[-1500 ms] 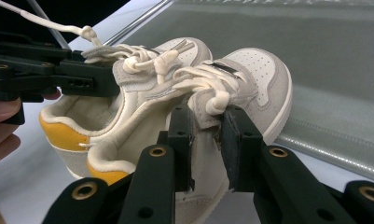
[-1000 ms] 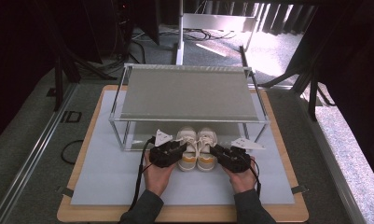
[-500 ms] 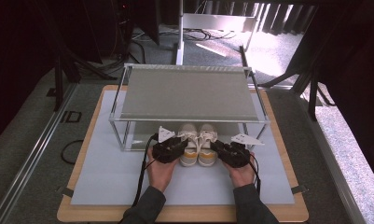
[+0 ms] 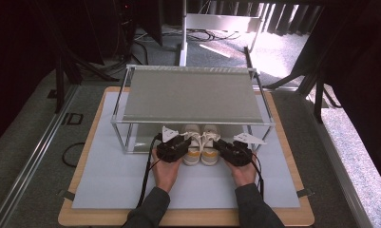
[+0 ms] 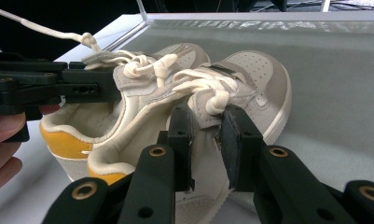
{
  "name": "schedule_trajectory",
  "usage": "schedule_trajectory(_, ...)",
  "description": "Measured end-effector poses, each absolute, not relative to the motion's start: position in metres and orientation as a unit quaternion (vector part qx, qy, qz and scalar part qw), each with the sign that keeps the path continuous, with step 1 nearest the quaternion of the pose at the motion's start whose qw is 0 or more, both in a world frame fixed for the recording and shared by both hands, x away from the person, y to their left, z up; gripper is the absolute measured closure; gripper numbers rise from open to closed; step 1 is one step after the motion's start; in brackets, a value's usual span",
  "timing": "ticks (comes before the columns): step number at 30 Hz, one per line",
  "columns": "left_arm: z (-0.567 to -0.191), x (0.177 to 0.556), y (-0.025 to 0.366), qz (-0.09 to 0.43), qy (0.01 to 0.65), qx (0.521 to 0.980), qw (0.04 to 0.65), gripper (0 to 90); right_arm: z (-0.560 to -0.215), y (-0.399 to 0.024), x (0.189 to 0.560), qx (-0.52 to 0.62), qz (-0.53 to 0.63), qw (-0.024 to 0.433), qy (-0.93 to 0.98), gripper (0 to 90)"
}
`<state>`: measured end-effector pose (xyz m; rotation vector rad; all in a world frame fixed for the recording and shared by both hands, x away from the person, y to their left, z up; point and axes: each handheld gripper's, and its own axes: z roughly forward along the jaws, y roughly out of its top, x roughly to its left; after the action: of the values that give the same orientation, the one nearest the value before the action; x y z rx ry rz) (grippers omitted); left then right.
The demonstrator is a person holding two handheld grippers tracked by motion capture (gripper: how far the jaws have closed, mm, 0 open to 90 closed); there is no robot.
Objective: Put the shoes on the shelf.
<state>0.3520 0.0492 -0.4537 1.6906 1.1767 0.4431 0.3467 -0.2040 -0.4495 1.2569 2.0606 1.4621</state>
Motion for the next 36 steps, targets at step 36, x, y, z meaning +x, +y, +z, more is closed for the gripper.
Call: schedule_trajectory(36,-0.467,0.372,0.056,0.223,0.517,0.669,0.486,47.1,-0.452,-0.190,0.371,0.470,0.486,0.146,0.722,68.5)
